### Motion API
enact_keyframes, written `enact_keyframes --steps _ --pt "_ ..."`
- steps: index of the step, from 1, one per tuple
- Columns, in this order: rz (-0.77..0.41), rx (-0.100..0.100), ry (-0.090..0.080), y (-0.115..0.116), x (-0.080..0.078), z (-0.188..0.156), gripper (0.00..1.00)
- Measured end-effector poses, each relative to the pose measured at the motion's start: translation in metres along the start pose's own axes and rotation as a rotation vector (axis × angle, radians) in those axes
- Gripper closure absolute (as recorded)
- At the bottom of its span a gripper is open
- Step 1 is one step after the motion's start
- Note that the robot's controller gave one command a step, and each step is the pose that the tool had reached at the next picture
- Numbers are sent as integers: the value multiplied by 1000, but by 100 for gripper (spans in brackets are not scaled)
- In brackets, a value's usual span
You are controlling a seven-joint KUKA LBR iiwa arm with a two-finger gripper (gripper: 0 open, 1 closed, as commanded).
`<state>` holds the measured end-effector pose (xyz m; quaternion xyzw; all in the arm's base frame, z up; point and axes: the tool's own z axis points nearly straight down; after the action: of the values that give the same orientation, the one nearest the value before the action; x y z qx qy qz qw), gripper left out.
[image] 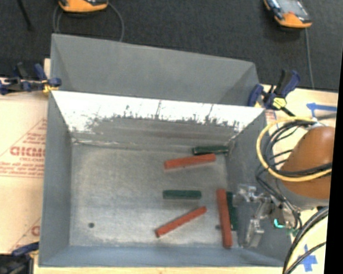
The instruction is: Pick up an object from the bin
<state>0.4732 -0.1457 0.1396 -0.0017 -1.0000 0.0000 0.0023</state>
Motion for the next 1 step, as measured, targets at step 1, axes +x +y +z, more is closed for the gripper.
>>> enact_keyframes --steps 1 --pt "-5 2 -8 1 -2 -4 100"
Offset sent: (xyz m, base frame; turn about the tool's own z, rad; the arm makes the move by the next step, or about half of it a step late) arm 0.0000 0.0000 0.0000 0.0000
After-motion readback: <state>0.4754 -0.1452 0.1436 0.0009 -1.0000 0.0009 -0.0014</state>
